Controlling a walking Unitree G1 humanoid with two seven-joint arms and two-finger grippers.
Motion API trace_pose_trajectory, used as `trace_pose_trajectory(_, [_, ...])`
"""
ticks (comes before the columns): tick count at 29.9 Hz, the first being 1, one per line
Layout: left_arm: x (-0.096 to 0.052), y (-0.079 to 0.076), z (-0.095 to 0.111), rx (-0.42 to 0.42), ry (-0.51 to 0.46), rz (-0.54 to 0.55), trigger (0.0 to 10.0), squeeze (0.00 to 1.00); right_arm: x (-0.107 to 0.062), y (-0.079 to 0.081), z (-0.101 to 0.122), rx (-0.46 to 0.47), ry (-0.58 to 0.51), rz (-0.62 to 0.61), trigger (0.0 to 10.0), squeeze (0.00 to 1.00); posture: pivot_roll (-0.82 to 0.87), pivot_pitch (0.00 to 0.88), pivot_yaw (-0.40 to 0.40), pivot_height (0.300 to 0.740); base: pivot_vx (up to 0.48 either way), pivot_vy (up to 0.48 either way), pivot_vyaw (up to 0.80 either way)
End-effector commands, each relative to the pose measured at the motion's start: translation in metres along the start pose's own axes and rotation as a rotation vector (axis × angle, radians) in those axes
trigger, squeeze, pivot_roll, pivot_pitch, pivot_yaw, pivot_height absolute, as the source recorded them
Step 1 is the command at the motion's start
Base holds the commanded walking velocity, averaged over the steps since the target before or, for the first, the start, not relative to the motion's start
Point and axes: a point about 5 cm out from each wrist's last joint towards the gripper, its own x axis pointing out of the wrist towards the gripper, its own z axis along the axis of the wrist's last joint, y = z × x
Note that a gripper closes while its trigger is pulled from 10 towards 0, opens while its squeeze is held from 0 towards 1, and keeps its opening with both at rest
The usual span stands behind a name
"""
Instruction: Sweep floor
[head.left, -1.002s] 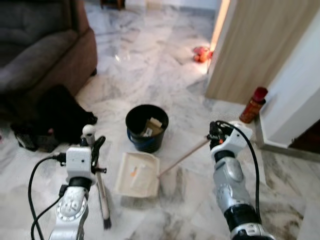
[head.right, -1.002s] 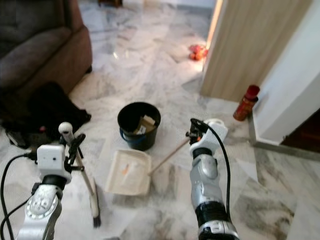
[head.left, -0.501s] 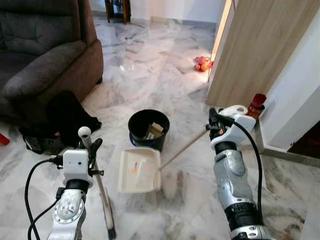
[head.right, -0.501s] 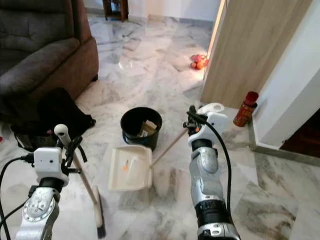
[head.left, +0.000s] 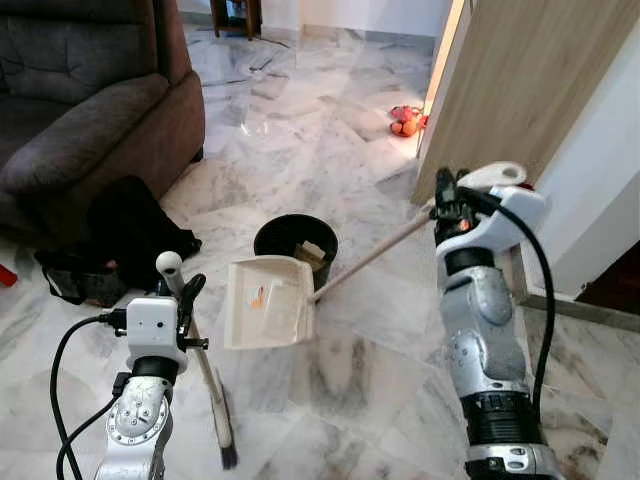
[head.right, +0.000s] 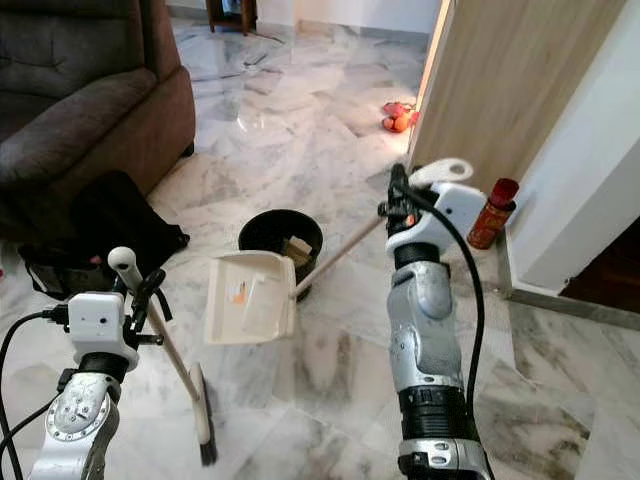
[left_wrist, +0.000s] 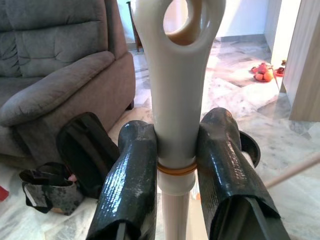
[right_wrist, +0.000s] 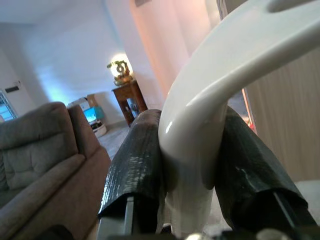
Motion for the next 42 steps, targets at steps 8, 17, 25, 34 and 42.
trace_pose_trajectory(8, [0.002, -0.002, 0.010, 0.030, -0.064, -0.011, 10.0, 0.00, 0.012, 0.018, 0.036, 0.054, -0.130, 0.042, 10.0, 0.00, 0.18, 0.085, -0.014, 0.740, 0.000, 0.000, 0.00])
trace_pose_trajectory(17, [-0.002, 0.003, 0.009, 0.032, -0.053, 0.019, 10.0, 0.00, 0.012, 0.019, 0.033, 0.071, -0.111, 0.034, 10.0, 0.00, 0.17, 0.086, -0.015, 0.740, 0.000, 0.000, 0.00])
trace_pose_trajectory(25, [-0.009, 0.011, 0.011, 0.086, -0.072, 0.071, 10.0, 0.00, 0.012, 0.020, 0.031, 0.083, -0.102, 0.031, 10.0, 0.00, 0.18, 0.089, -0.015, 0.740, 0.000, 0.000, 0.00])
trace_pose_trajectory(34, [-0.007, 0.011, 0.012, 0.102, -0.078, 0.083, 10.0, 0.00, 0.012, 0.019, 0.029, 0.095, -0.095, 0.020, 10.0, 0.00, 0.18, 0.089, -0.014, 0.740, 0.193, 0.000, 0.00])
trace_pose_trajectory(42, [-0.007, 0.011, 0.013, 0.107, -0.077, 0.092, 10.0, 0.00, 0.012, 0.019, 0.029, 0.099, -0.095, 0.021, 10.0, 0.00, 0.18, 0.090, -0.014, 0.740, 0.373, 0.000, 0.00])
